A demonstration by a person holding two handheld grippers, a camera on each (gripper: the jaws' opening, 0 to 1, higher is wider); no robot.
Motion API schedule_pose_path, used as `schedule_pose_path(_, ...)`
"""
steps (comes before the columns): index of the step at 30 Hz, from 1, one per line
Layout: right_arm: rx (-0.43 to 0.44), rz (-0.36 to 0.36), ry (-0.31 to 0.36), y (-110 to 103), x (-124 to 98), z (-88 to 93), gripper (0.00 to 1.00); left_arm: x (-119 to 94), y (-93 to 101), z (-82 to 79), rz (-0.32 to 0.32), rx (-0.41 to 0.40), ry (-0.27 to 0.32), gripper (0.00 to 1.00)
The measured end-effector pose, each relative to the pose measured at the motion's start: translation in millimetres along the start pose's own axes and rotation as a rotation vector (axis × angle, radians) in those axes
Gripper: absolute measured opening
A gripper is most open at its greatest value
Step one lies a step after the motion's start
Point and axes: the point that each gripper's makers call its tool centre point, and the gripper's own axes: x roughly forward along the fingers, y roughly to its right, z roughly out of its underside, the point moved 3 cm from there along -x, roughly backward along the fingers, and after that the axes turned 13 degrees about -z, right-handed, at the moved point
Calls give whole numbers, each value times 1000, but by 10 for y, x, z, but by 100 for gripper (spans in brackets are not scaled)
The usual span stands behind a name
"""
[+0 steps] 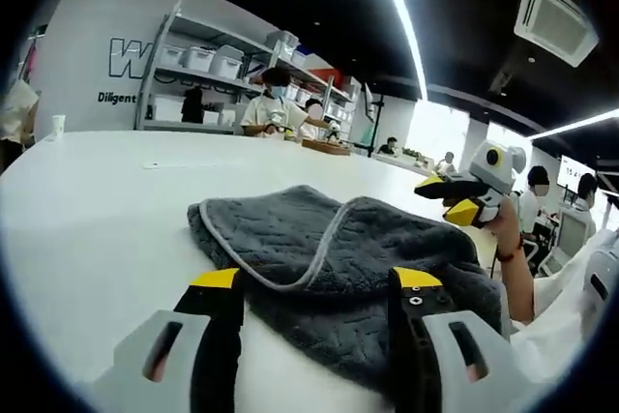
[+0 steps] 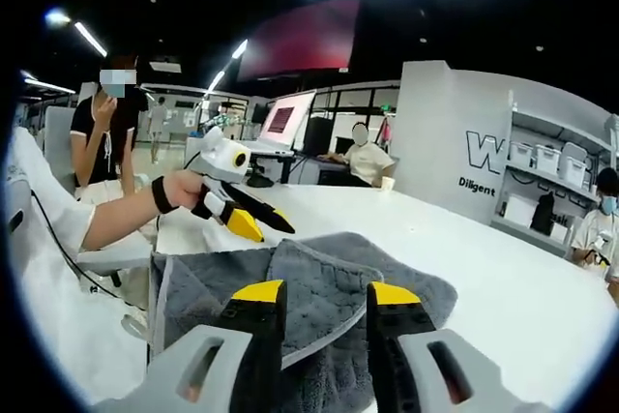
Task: Open the folded towel by lifting each exposed corner and separating the folded layers until the towel lies flat within the target outline without major curled edges
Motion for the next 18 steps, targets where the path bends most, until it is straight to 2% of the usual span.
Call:
schedule_pose_path(4, -1, 2, -3, 3, 12, 6, 28, 27, -22, 48, -17, 6, -16, 58)
schedule_pose_path(8, 8, 2, 11, 4, 0, 7, 27, 38, -25, 55, -12, -1, -16, 58)
schedule_pose_path(18, 19, -1, -7, 31, 49, 48, 27, 110, -8, 80, 1, -21, -23, 58)
